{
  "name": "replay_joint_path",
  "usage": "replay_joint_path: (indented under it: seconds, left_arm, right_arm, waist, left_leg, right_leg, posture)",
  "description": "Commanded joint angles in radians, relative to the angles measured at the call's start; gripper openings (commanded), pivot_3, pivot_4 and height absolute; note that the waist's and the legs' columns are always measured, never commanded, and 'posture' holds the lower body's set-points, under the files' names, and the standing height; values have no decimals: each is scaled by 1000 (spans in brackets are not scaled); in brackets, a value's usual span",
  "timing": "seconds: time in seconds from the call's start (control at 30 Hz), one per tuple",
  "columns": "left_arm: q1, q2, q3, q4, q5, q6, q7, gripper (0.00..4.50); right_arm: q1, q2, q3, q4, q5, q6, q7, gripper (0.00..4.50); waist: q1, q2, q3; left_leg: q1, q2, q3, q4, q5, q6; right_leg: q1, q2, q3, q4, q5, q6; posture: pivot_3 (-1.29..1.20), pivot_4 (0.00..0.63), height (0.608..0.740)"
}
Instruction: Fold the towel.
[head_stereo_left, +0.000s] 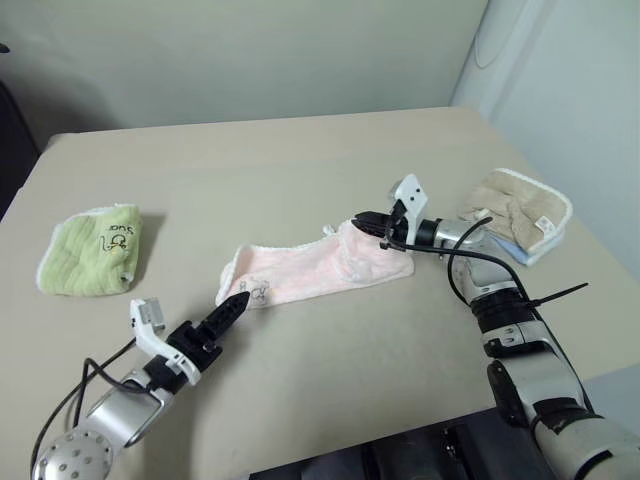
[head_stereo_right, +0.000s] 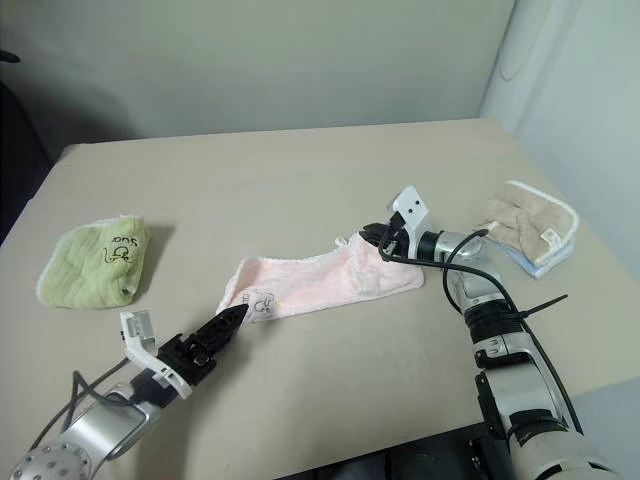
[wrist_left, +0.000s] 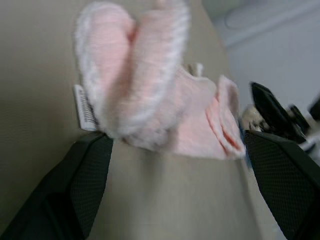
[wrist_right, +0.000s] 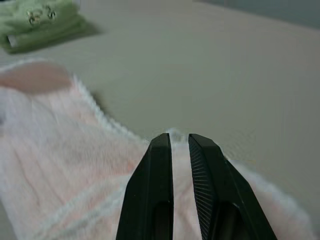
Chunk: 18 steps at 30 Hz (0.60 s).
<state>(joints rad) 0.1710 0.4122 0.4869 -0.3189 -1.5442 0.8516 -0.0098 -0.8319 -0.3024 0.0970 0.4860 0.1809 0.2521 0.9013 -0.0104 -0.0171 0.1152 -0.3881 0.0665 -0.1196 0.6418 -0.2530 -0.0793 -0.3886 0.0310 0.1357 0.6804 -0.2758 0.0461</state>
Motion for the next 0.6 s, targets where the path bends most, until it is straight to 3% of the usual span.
replay_joint_path:
  seconds: [0.03,0.23,0.37,0.6]
  left_arm:
    - [-38,1,2,99,-13,-13,101,4477]
    - [-189,15,-30,248,65,-29,121,4477]
    - [-229,12,-31,262,101,-31,88,3179]
    - [-236,20,-17,195,143,-26,12,498]
  right_arm:
    - [-11,0,-23,-62,22,7,-9,646]
    - [3,-3,-65,-129,68,34,-17,646]
    - [10,-16,-105,-188,115,75,-23,646]
    - [37,-46,-149,-224,136,103,-50,646]
  waist:
    - [0,1,0]
    - [15,5,0]
    - [19,5,-1]
    - [16,5,-1]
  left_leg:
    - [3,0,1,-3,0,0]
    - [10,0,9,-6,0,1]
    - [11,-1,10,-7,1,0]
    - [11,0,16,-11,3,-5]
  right_leg:
    - [2,0,0,0,0,0]
    - [8,0,1,1,-1,-3]
    - [9,0,0,1,-1,-4]
    - [6,0,1,-1,-2,-2]
  posture:
    - [0,150,740]
    - [0,150,740]
    - [0,150,740]
    - [0,150,740]
